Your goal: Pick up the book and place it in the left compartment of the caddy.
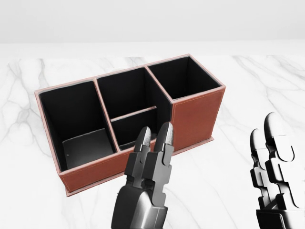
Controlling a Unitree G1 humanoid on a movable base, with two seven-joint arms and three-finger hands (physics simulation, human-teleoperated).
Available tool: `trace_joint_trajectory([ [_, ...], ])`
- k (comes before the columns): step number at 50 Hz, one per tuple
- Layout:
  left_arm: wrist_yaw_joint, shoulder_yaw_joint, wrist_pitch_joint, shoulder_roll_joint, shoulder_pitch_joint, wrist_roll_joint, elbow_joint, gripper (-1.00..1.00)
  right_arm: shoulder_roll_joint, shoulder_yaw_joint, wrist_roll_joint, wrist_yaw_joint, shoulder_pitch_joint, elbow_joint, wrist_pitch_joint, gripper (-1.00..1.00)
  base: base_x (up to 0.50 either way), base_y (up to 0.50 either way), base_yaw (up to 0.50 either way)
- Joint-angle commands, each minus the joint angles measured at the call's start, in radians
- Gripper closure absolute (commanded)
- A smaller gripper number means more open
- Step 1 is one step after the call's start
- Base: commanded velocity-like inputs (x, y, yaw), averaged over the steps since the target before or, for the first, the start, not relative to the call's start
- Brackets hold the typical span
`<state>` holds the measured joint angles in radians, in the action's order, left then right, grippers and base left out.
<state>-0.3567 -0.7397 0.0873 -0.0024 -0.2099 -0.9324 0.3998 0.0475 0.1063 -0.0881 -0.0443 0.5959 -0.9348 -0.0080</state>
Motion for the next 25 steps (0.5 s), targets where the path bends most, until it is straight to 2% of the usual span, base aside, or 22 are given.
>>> trace_joint_trajectory([
  [1,-0.057,0.010,0.000,0.033,-0.033,-0.048,0.053,-1.00,0.004,0.005,-0.001,0.003,-0.004,0.003,0.003,-1.00,0.00,0.00,0.00],
  [12,-0.055,0.060,0.000,0.008,0.006,-0.040,-0.079,-1.00,0.006,0.006,-0.001,0.006,-0.006,0.004,0.004,-1.00,0.00,0.00,0.00],
  [15,-0.059,0.083,0.000,-0.001,0.030,-0.072,-0.144,-1.00,0.006,0.006,-0.001,0.005,-0.006,0.004,0.003,-1.00,0.00,0.00,0.00],
  [23,-0.104,0.189,0.000,-0.039,0.059,-0.135,-0.226,-1.00,0.007,0.008,-0.002,0.005,-0.006,0.003,0.005,-1.00,0.00,0.00,0.00],
  [25,-0.131,0.237,0.000,-0.057,0.071,-0.141,-0.235,-1.00,0.007,0.005,0.001,0.004,-0.005,0.004,0.004,-1.00,0.00,0.00,0.00],
])
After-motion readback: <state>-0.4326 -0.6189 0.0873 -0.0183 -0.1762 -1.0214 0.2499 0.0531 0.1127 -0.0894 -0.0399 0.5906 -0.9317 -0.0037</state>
